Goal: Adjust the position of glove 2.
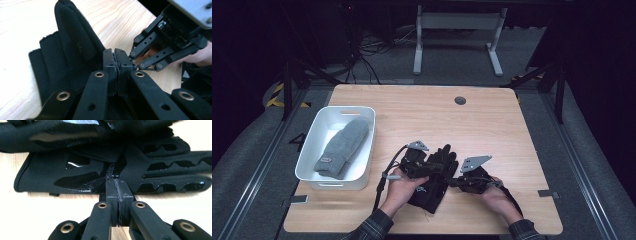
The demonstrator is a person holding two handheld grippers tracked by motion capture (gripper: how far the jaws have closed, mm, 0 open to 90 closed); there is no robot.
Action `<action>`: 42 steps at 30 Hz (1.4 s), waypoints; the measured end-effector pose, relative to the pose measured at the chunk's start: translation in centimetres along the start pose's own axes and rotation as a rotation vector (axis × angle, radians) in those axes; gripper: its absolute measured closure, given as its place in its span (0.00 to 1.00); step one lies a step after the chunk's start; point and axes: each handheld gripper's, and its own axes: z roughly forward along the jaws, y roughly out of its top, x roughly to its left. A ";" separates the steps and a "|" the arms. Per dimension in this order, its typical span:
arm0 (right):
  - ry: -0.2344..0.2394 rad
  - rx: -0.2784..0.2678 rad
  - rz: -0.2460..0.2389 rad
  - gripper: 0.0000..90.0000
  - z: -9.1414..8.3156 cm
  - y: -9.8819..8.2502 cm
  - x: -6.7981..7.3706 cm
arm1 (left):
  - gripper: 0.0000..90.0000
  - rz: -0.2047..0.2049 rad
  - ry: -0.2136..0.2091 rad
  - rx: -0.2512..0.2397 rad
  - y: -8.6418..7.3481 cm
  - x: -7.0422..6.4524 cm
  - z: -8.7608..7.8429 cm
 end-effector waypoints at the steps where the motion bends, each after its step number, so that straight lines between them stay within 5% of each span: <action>1: 0.001 -0.002 -0.002 1.00 0.1 0.1 0.0 | 0.98 -0.002 -0.003 0.004 -0.1 0.0 0.2; 8: 0.003 -0.005 -0.005 1.00 0.4 0.3 0.2 | 0.96 -0.001 -0.014 0.018 -0.4 0.1 0.9; 12: -0.017 -0.015 -0.006 1.00 -0.1 0.1 -0.1 | 0.86 0.017 -0.017 0.008 -0.3 -0.2 0.6; 15: -0.057 -0.026 0.005 0.99 -1.0 -0.2 -0.6 | 0.96 0.032 -0.030 0.013 -0.4 -0.4 0.1; 28: -0.296 -0.082 0.117 0.40 -5.0 -3.2 -4.8 | 1.00 0.077 -0.011 0.138 -2.1 -1.5 1.6; 34: -0.370 -0.092 0.179 0.34 -6.5 -4.6 -6.7 | 1.00 0.109 0.007 0.205 -2.4 -1.9 2.5; 42: -0.424 -0.100 0.223 0.30 -7.2 -5.5 -7.9 | 1.00 0.139 0.054 0.262 -3.1 -1.9 0.9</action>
